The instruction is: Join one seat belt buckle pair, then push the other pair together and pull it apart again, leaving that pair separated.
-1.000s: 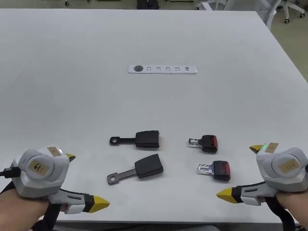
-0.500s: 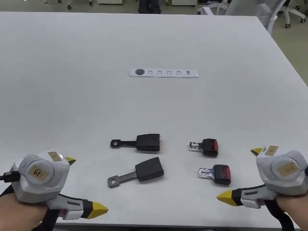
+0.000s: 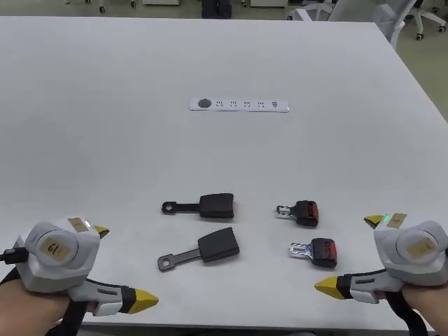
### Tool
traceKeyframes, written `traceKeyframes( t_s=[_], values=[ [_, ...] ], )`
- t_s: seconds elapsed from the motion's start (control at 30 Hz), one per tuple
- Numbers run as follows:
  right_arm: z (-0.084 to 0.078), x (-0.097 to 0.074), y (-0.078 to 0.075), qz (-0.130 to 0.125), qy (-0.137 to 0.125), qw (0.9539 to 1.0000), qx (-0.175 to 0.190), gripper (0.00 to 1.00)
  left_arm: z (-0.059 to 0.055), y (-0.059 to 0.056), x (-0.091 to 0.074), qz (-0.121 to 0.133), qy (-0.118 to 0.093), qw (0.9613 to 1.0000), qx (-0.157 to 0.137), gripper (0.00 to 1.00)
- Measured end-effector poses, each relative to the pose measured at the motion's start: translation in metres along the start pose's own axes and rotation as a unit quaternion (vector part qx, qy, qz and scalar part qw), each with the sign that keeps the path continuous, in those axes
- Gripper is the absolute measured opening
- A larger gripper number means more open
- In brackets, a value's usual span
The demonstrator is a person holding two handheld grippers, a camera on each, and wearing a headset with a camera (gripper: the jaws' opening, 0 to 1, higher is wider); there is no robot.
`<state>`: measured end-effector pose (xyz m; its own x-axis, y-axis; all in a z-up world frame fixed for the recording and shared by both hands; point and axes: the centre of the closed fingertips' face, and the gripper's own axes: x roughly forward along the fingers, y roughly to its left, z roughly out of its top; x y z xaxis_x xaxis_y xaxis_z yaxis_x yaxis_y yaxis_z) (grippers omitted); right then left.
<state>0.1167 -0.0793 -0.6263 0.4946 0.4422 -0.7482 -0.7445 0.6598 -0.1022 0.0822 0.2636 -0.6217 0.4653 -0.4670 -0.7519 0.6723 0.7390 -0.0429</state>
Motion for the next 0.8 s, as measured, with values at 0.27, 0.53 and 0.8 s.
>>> traceKeyframes(
  t_s=[0.27,0.53,0.8],
  values=[
    [-0.0010,-0.0006,0.0019,0.000,0.003,0.9999,-0.016,1.00,-0.0006,-0.0010,0.0010,0.000,-0.002,1.0000,-0.004,1.00],
    [-0.0024,-0.0026,0.0011,-0.004,0.000,0.9999,-0.010,1.00,-0.0011,-0.0060,0.0022,-0.001,-0.001,1.0000,-0.006,1.00],
    [0.0014,-0.0042,0.0016,-0.003,-0.007,0.9999,-0.010,0.97,0.0006,-0.0018,0.0012,0.007,-0.008,0.9999,-0.008,0.99]
  ],
)
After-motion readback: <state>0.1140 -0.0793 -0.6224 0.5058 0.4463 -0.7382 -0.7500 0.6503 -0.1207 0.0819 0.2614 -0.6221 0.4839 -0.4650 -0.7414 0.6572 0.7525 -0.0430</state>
